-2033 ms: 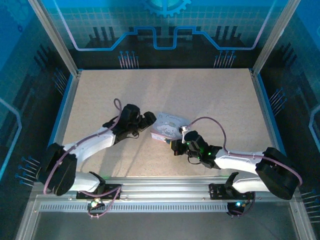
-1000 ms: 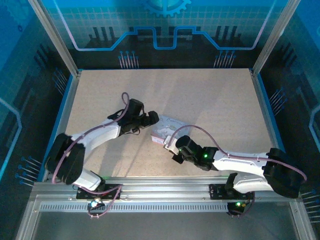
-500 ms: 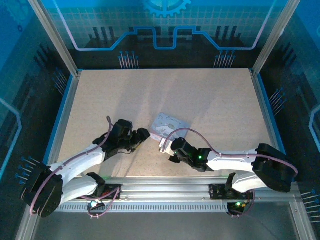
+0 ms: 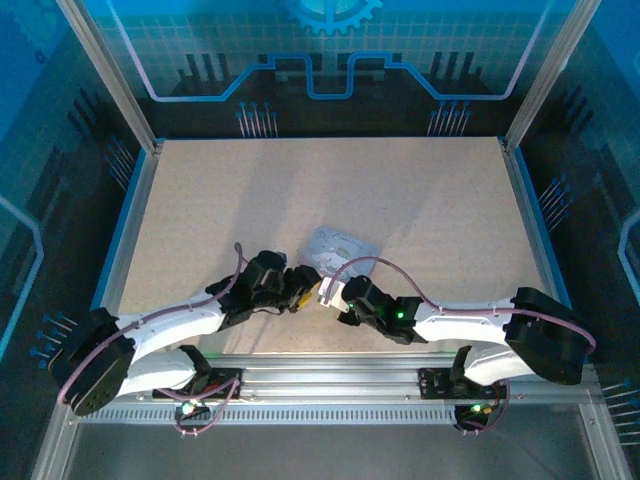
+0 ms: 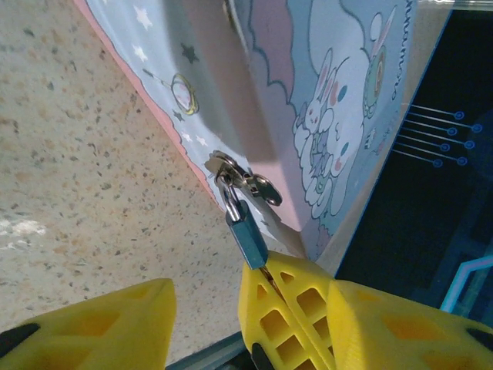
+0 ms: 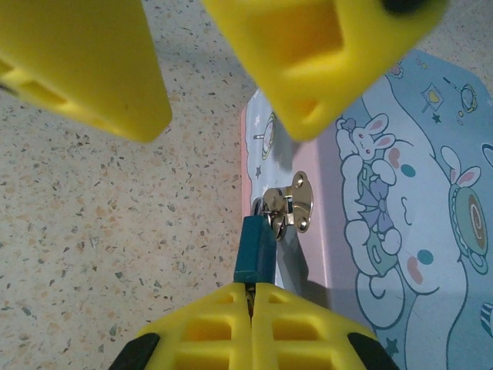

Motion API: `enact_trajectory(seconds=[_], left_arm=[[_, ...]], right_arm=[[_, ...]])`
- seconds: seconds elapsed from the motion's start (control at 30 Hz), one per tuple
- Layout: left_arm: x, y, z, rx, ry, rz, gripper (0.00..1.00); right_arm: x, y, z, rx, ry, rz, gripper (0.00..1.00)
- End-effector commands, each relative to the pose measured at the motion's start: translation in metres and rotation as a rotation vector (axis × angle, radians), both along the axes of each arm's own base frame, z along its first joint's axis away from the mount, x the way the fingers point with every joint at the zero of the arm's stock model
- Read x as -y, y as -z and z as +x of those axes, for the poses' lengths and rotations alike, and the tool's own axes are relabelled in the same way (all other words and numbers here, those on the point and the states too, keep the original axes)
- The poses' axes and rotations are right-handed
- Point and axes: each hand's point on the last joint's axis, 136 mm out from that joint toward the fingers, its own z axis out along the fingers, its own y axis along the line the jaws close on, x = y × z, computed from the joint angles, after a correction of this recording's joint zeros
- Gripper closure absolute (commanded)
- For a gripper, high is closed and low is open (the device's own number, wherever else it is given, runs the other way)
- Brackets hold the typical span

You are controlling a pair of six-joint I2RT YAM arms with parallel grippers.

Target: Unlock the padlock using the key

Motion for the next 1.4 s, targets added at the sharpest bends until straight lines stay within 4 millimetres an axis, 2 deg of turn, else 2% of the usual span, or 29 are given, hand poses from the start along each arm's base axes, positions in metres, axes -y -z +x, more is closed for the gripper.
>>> enact_trajectory(seconds=[0.0, 0.7, 0.9, 1.0, 1.2, 1.37], left_arm=[[0.006, -0.002, 0.005, -0.005, -0.039, -0.033, 0.47], [0.042, 0.020, 0.008, -0.064, -0.028, -0.069, 0.67], [0.051, 0.027, 0.009, -0.078, -0.026, -0.074, 0.76], [0.052, 0.029, 0.009, -0.080, -0.031, -0.069, 0.78], [0.049, 0.032, 0.008, -0.082, -0.043, -0.058, 0.90], [0.046, 0.032, 0.008, -0.082, -0.067, -0.053, 0.99]], right_arm=[[-0.001, 0.003, -0.002, 0.013, -0.011, -0.027, 1.00], [-0.006, 0.001, -0.002, 0.027, -0.011, -0.020, 1.00], [-0.006, 0.002, -0.002, 0.023, -0.008, -0.017, 1.00], [-0.007, 0.001, -0.002, 0.023, -0.005, -0.012, 1.00], [-0.005, 0.001, 0.000, 0.015, 0.025, 0.005, 1.00], [-0.002, -0.006, 0.001, -0.039, 0.066, 0.105, 1.00]])
